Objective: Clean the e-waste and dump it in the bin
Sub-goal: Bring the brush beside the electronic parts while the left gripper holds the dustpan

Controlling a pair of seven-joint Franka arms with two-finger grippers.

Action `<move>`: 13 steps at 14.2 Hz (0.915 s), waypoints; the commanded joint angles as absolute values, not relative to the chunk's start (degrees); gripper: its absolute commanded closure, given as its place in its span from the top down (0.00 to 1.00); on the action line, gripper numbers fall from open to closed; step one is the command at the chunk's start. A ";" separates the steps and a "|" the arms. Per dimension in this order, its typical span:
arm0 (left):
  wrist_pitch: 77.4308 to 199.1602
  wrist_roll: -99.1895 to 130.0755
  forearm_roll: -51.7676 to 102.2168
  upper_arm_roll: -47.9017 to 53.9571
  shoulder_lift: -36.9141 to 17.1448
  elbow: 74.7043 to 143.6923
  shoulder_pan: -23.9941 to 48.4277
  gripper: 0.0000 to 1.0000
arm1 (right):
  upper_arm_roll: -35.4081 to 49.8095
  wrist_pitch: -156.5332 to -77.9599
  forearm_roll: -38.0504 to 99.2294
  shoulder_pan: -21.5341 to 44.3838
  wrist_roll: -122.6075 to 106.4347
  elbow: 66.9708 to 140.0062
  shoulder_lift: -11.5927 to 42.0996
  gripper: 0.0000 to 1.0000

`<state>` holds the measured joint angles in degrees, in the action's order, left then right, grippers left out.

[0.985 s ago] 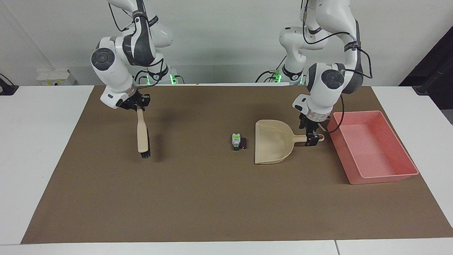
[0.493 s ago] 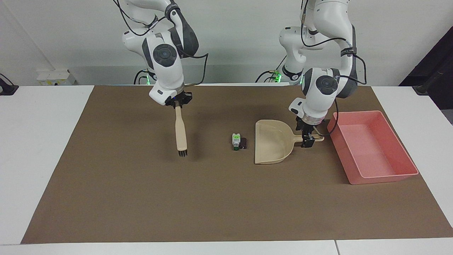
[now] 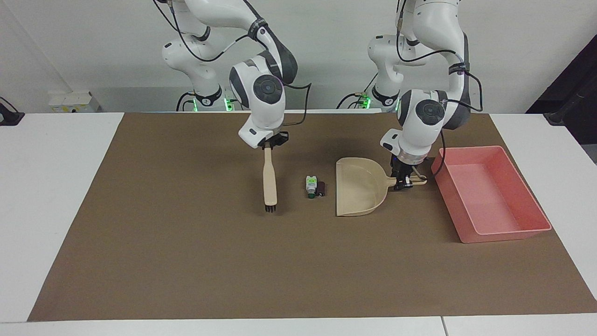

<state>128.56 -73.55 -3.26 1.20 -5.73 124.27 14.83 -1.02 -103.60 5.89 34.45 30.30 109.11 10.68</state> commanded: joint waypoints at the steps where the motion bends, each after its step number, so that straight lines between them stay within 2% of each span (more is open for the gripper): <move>1: 129.20 -72.86 -4.39 0.88 -5.19 124.89 15.47 0.19 | -1.32 -104.32 8.35 35.33 31.73 106.08 13.62 0.00; 3: 128.24 -71.63 -4.39 0.79 -4.75 123.84 15.47 0.13 | -1.32 -105.89 8.44 36.99 32.08 106.52 14.15 0.00; 4: 125.27 -71.63 -4.39 0.62 -4.49 122.01 15.12 0.04 | -1.32 -106.78 8.44 37.70 32.69 106.78 14.32 0.00; 5: 121.76 -71.80 -4.39 0.62 -4.83 119.30 14.68 0.00 | -1.32 -106.96 8.52 37.71 33.22 106.79 14.59 0.00; 7: 115.86 -71.54 -7.53 0.62 -5.18 115.59 14.85 0.00 | -1.32 -106.96 8.96 37.71 33.48 106.96 14.68 0.00; 9: 115.31 -71.02 -15.79 0.79 -5.10 115.66 16.25 0.01 | -1.32 -106.96 10.10 37.71 34.19 107.05 14.68 0.00; 13: 115.05 -68.38 -19.07 0.79 -4.75 116.98 19.59 0.00 | -1.32 -106.96 10.11 37.79 34.80 107.49 14.59 0.00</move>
<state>116.06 -69.79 -17.25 1.16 -5.31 116.31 17.94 -1.13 -106.30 8.89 37.70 33.70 107.16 14.72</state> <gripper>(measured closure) 0.665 0.744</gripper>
